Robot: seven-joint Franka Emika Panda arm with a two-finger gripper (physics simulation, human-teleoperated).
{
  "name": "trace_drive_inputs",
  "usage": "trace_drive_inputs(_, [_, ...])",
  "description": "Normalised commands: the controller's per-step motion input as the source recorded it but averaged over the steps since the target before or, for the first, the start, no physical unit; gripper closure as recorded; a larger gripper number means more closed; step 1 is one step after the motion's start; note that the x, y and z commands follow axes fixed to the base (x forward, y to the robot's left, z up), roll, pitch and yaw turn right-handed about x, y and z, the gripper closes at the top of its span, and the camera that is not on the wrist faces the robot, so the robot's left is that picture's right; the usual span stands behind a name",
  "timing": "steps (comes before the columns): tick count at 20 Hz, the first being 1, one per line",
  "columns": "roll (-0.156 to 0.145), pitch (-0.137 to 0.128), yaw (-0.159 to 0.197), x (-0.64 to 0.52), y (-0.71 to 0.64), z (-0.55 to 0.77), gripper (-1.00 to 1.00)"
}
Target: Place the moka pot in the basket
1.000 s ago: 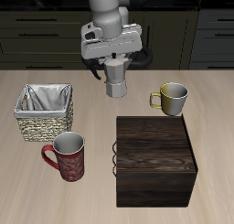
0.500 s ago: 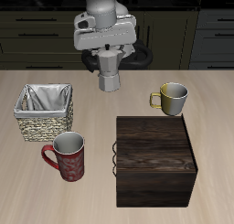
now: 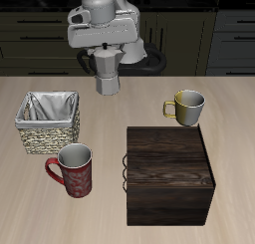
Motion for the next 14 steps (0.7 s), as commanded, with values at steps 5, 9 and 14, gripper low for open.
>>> trace_drive_inputs(5, [-0.043,-0.034,-0.044,0.08,-0.42,0.29,1.0])
trace_drive_inputs(9, [-0.067,-0.013,-0.048,0.02,-0.38,0.19,1.0])
trace_drive_inputs(14, [-0.041,0.016,-0.07,0.1,-0.47,0.2,1.0])
